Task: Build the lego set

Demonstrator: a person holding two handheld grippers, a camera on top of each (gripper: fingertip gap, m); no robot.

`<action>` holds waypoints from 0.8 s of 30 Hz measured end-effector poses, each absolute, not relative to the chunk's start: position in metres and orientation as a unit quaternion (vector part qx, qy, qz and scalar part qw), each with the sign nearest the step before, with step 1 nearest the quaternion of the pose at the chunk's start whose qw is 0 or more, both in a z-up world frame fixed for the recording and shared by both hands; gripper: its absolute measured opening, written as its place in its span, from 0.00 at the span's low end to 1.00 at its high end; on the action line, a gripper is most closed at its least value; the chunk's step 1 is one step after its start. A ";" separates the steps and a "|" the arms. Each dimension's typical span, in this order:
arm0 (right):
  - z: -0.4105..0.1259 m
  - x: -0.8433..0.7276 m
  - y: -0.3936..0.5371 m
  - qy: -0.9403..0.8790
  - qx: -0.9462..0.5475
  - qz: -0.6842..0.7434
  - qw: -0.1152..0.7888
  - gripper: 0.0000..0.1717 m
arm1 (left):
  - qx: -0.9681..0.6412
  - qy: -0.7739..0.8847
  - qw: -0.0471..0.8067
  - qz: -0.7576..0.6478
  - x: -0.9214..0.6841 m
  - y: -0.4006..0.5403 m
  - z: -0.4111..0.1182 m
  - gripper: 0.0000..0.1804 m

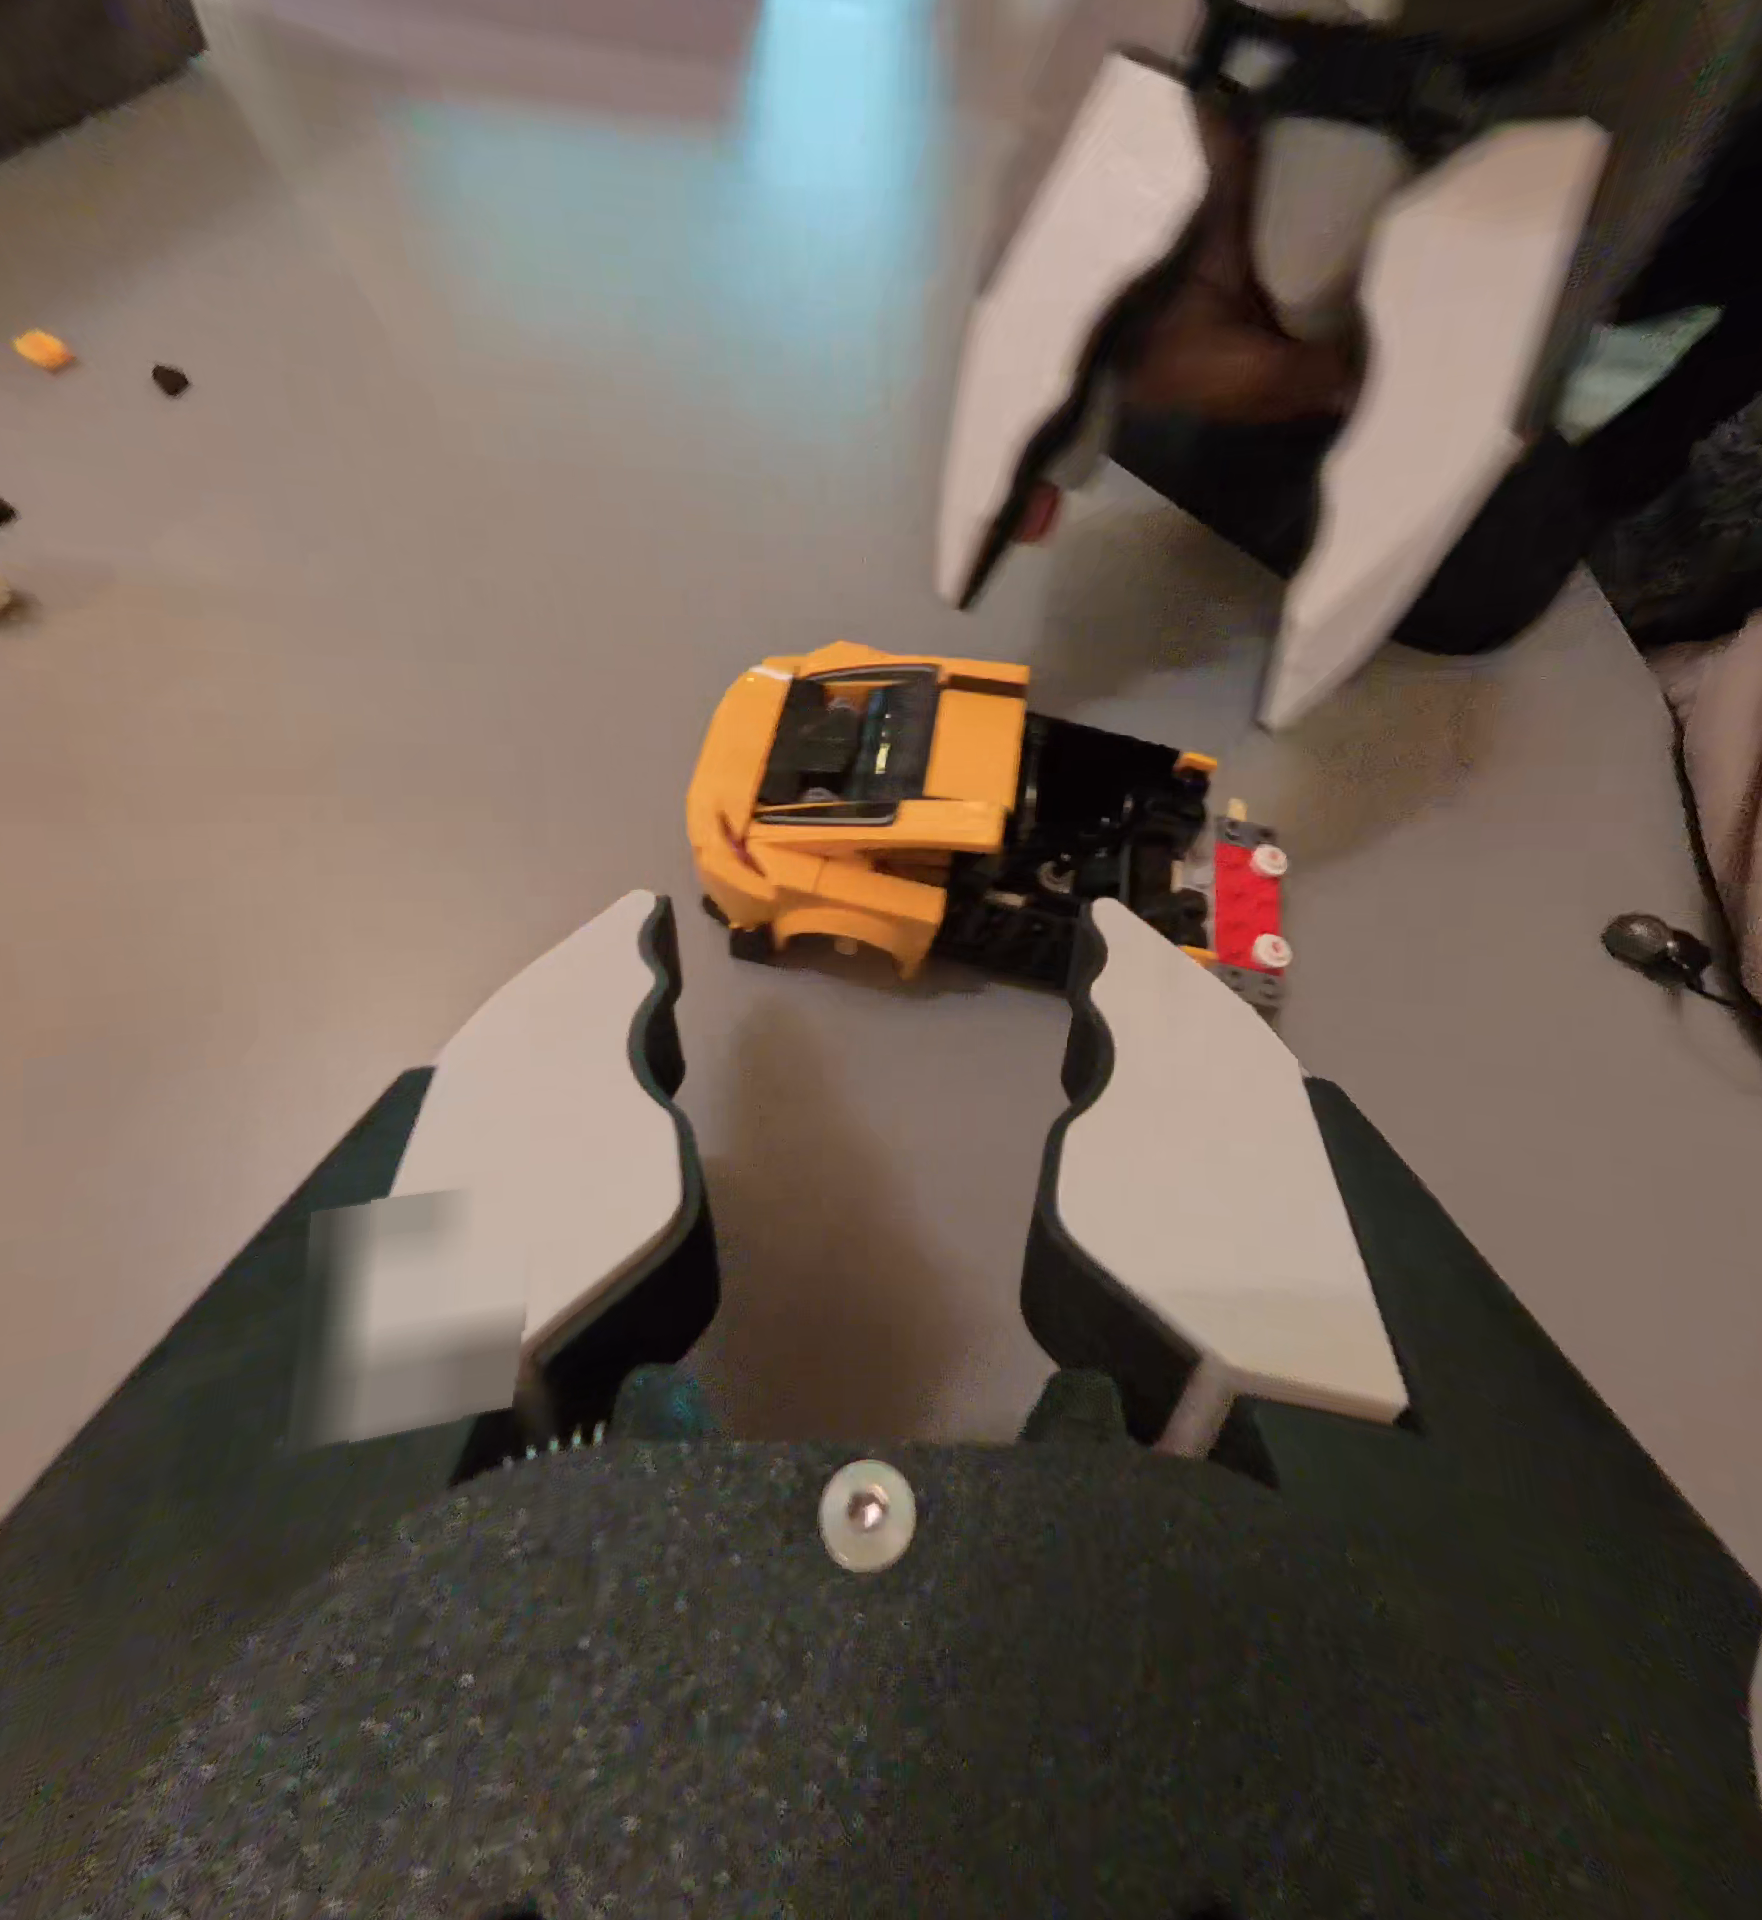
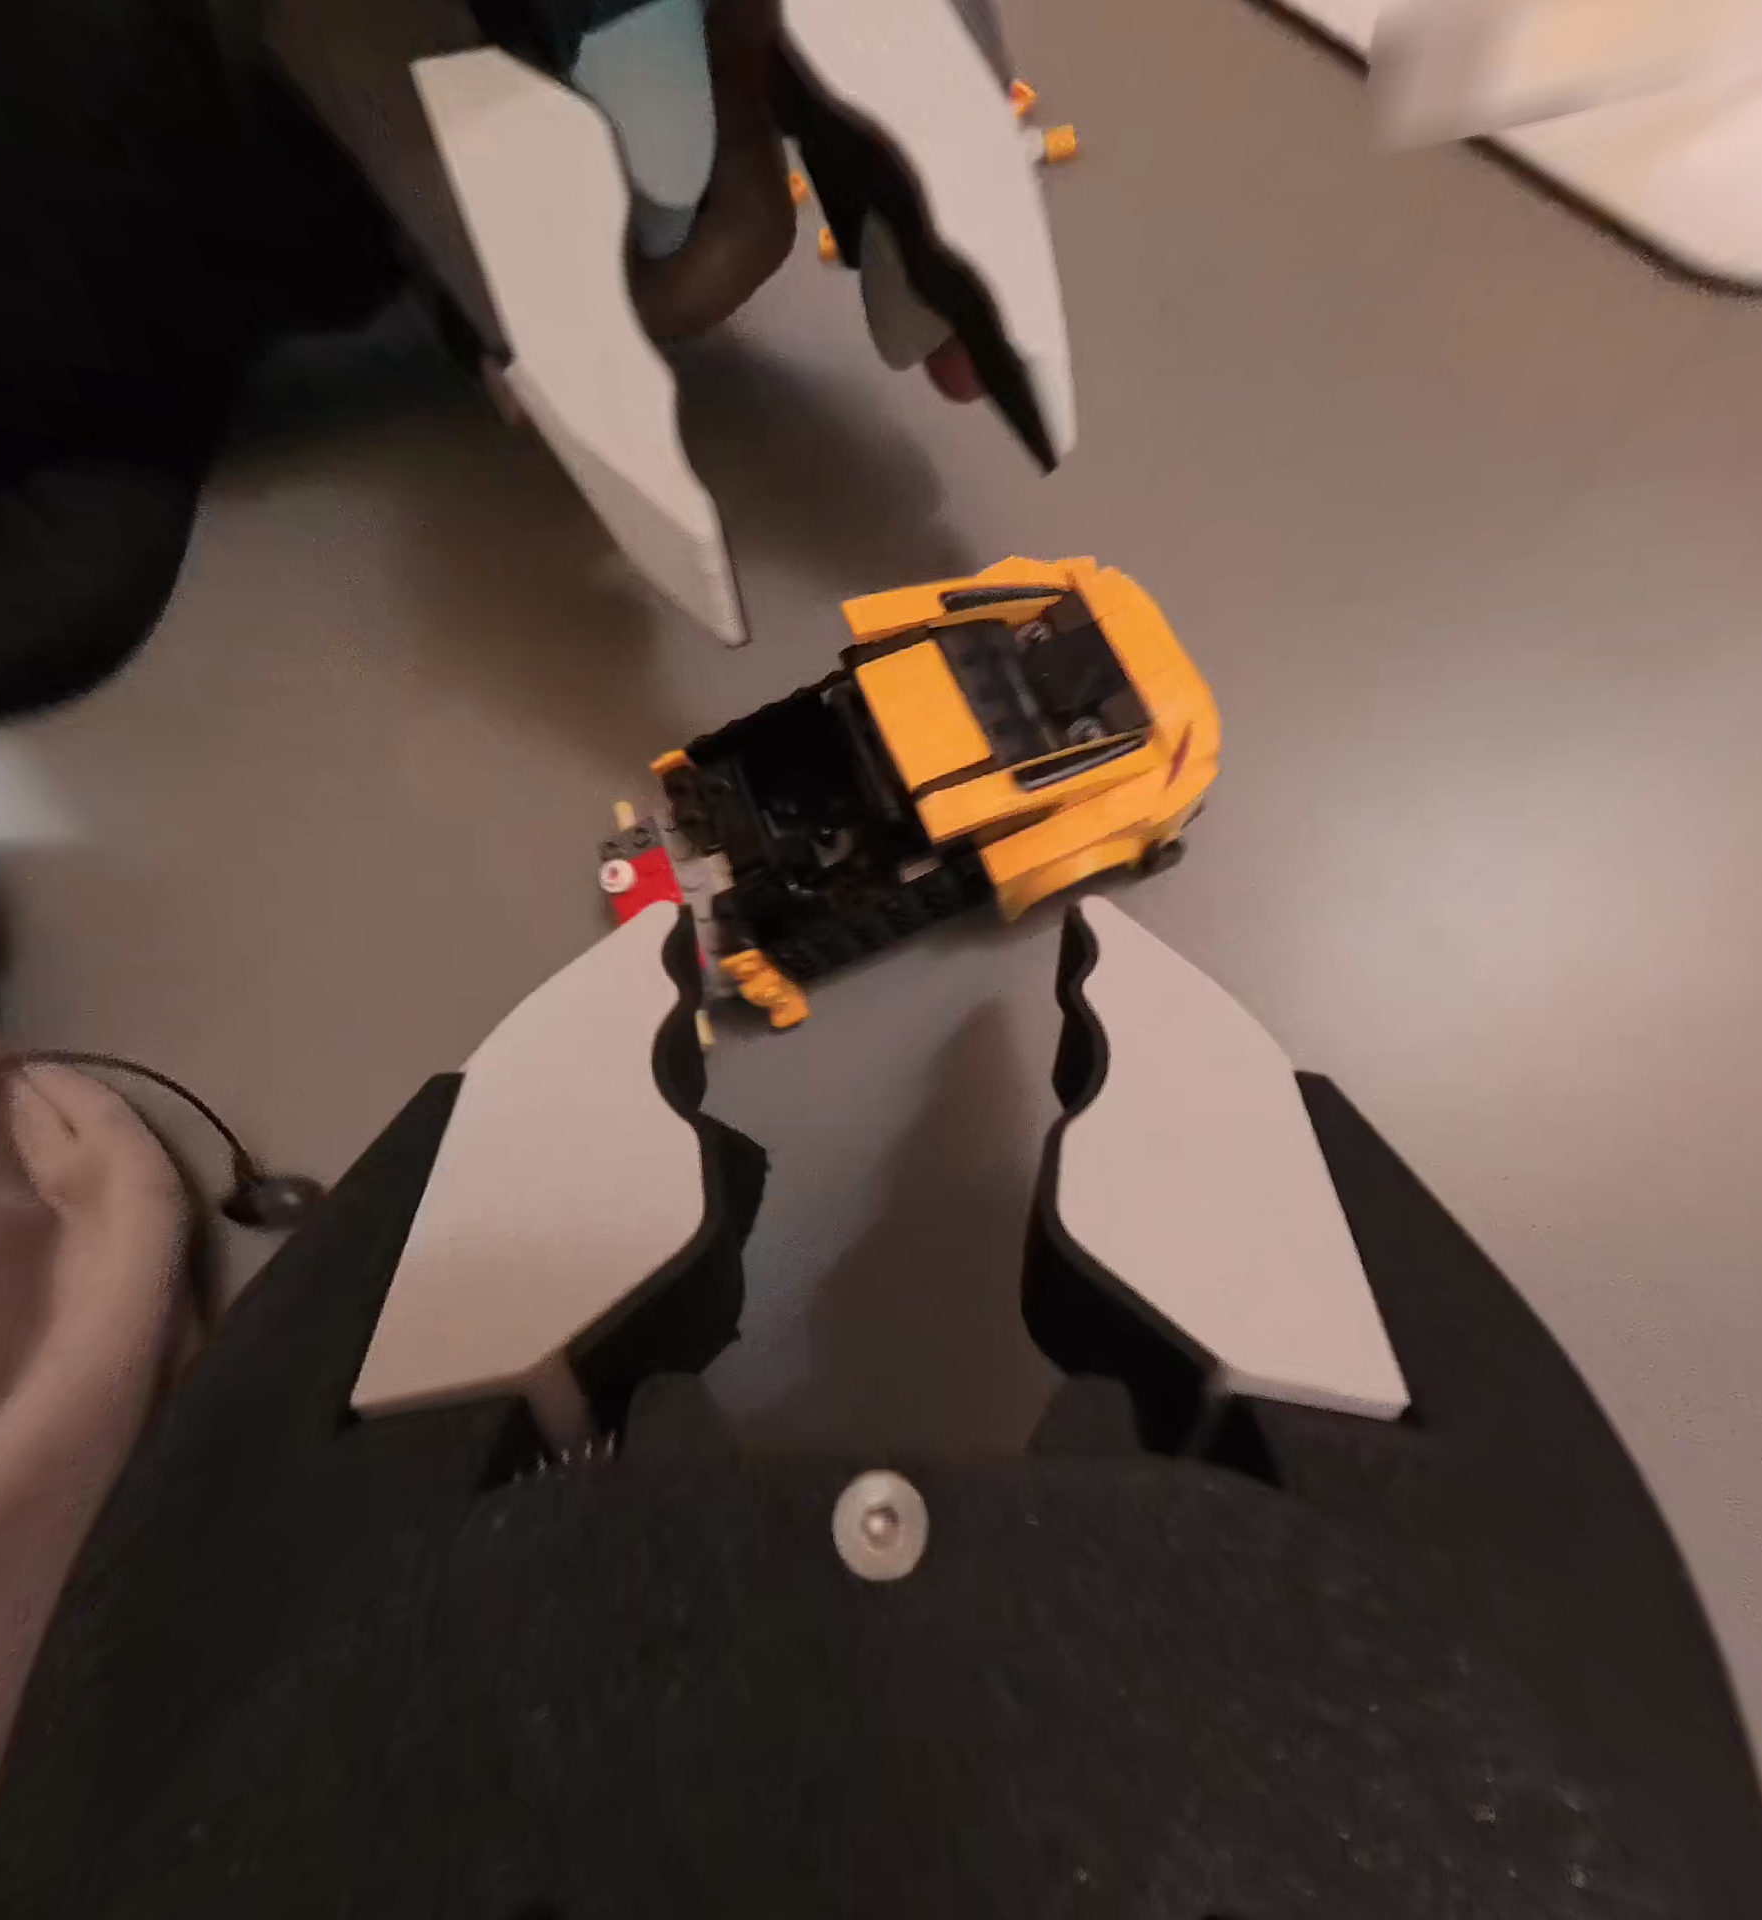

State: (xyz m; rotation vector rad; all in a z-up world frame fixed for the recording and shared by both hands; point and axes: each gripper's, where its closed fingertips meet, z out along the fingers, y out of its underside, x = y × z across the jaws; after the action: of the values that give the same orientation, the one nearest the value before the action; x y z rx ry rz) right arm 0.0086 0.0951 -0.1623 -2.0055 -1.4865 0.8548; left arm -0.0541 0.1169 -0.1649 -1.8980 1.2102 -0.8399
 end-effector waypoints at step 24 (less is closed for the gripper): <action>-0.201 0.028 0.096 -0.499 -0.815 0.117 0.271 0.44 | -0.718 0.580 0.295 -0.248 -0.050 0.096 -0.198 0.26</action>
State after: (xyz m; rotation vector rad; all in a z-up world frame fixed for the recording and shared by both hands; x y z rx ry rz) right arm 0.0281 0.0961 -0.2009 -2.1948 -1.3456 0.3147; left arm -0.0496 0.0965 -0.1979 -1.9100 1.5444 -0.6606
